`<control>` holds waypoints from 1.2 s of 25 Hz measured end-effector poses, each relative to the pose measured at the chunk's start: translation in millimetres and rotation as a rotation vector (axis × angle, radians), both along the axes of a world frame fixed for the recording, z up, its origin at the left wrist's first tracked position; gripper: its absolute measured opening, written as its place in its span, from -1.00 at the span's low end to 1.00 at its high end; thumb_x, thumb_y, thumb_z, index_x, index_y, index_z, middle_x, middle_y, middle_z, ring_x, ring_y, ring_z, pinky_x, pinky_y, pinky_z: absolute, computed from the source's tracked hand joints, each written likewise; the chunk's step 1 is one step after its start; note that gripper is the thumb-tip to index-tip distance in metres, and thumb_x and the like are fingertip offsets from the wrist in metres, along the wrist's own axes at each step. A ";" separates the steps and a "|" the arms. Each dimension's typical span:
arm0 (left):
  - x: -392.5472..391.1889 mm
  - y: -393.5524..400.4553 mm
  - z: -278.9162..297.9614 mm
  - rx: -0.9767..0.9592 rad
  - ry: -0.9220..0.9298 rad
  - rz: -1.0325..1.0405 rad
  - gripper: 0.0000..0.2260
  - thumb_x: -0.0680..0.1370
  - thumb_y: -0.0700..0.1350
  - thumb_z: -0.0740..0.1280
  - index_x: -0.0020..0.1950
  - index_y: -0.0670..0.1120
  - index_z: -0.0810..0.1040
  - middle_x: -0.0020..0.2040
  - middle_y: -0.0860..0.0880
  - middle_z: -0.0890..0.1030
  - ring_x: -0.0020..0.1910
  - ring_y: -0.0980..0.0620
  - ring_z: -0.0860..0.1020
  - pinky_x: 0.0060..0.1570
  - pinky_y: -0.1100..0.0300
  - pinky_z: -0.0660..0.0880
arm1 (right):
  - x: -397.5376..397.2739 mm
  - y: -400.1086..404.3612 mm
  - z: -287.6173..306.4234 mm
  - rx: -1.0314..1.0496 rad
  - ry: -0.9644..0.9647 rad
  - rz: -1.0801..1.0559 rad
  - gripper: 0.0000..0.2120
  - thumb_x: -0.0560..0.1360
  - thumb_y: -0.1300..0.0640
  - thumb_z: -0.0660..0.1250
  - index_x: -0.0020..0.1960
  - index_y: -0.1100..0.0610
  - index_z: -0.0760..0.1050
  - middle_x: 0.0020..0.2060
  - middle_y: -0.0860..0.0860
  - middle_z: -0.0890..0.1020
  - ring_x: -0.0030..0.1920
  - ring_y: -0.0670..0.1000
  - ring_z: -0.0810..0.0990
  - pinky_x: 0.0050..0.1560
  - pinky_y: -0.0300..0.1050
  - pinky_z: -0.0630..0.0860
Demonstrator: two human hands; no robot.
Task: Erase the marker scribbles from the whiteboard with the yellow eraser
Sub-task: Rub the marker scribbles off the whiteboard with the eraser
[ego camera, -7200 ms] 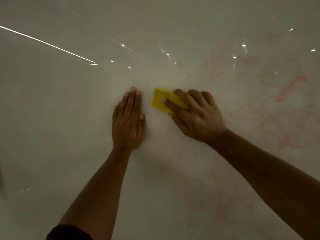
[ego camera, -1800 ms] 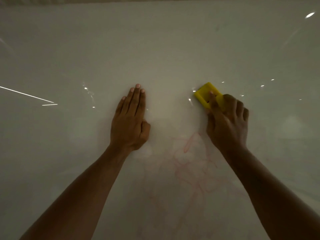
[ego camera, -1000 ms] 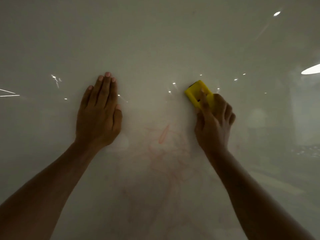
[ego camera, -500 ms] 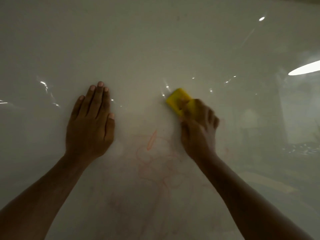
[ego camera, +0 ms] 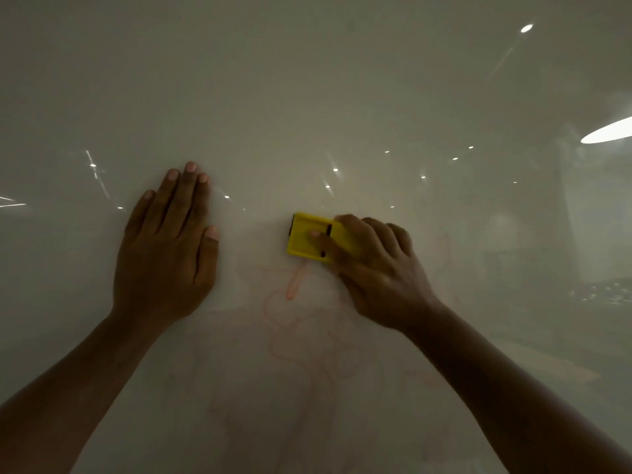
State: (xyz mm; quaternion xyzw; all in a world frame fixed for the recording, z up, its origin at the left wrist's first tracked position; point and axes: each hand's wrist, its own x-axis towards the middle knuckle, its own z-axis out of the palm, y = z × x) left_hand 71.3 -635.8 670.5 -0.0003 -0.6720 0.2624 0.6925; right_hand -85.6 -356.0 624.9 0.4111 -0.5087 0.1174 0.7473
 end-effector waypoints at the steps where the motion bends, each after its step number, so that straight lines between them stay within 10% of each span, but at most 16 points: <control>1: 0.5 -0.6 0.0 -0.001 -0.005 -0.005 -0.46 0.74 -0.06 0.05 0.72 -0.21 0.20 0.71 -0.19 0.22 0.68 -0.23 0.25 0.62 -0.18 0.19 | -8.5 13.9 5.7 0.006 0.012 -0.024 -0.61 0.63 0.13 0.32 0.44 0.03 0.54 0.35 0.29 0.55 0.23 0.30 0.52 0.15 0.13 0.41; 5: -0.8 -0.9 -0.5 0.003 -0.005 -0.015 -0.46 0.75 -0.05 0.03 0.72 -0.20 0.19 0.71 -0.20 0.22 0.68 -0.24 0.25 0.62 -0.19 0.18 | -38.1 47.6 4.3 -0.586 -0.405 0.102 -0.54 0.64 0.08 0.28 0.53 0.05 0.43 0.36 0.30 0.48 0.22 0.23 0.38 0.15 0.12 0.32; 9: -2.2 -0.4 -1.5 -0.005 -0.009 -0.019 -0.45 0.75 -0.04 0.02 0.72 -0.21 0.18 0.71 -0.20 0.21 0.68 -0.24 0.24 0.61 -0.22 0.19 | -49.4 62.9 -20.6 -0.181 -0.116 -0.026 -0.62 0.66 0.10 0.27 0.47 0.09 0.51 0.34 0.33 0.51 0.26 0.29 0.43 0.20 0.14 0.36; 14: -3.3 -3.0 -0.6 0.003 -0.030 -0.031 -0.44 0.75 -0.01 -0.02 0.74 -0.19 0.14 0.73 -0.17 0.16 0.70 -0.23 0.21 0.61 -0.25 0.18 | -67.2 81.2 -29.3 -0.612 -0.385 0.036 -0.56 0.70 0.02 0.17 0.56 0.06 0.38 0.36 0.34 0.48 0.23 0.27 0.39 0.14 0.15 0.33; 18: -8.3 -9.7 1.1 -0.009 -0.020 -0.030 -0.43 0.75 0.00 -0.03 0.74 -0.19 0.11 0.74 -0.16 0.14 0.71 -0.22 0.17 0.63 -0.26 0.16 | -61.8 80.8 -38.1 -0.119 -0.042 -0.060 -0.64 0.71 0.05 0.21 0.47 0.08 0.45 0.31 0.34 0.55 0.24 0.32 0.49 0.18 0.18 0.42; 22: -8.3 -13.7 1.4 -0.022 -0.045 -0.016 -0.43 0.76 0.00 -0.06 0.74 -0.21 0.08 0.74 -0.19 0.13 0.71 -0.25 0.14 0.63 -0.34 0.17 | -52.4 57.2 -27.1 -0.616 -0.394 0.100 -0.58 0.69 0.05 0.22 0.53 0.07 0.44 0.32 0.33 0.50 0.20 0.28 0.42 0.12 0.16 0.36; 26: -6.3 -7.7 0.3 -0.028 -0.029 -0.003 -0.44 0.76 -0.02 -0.04 0.74 -0.21 0.11 0.73 -0.19 0.14 0.70 -0.25 0.18 0.62 -0.27 0.17 | -35.0 39.4 -30.1 -0.164 -0.049 0.012 -0.62 0.71 0.05 0.19 0.49 0.04 0.51 0.29 0.32 0.57 0.20 0.30 0.50 0.13 0.13 0.40; 30: -4.6 -8.2 1.3 -0.047 -0.022 0.028 -0.45 0.76 -0.03 -0.05 0.73 -0.23 0.13 0.73 -0.21 0.15 0.69 -0.27 0.19 0.61 -0.28 0.20 | -27.5 16.9 -18.3 -0.621 -0.397 0.144 -0.56 0.68 0.04 0.22 0.55 0.04 0.44 0.31 0.32 0.52 0.21 0.26 0.43 0.10 0.12 0.36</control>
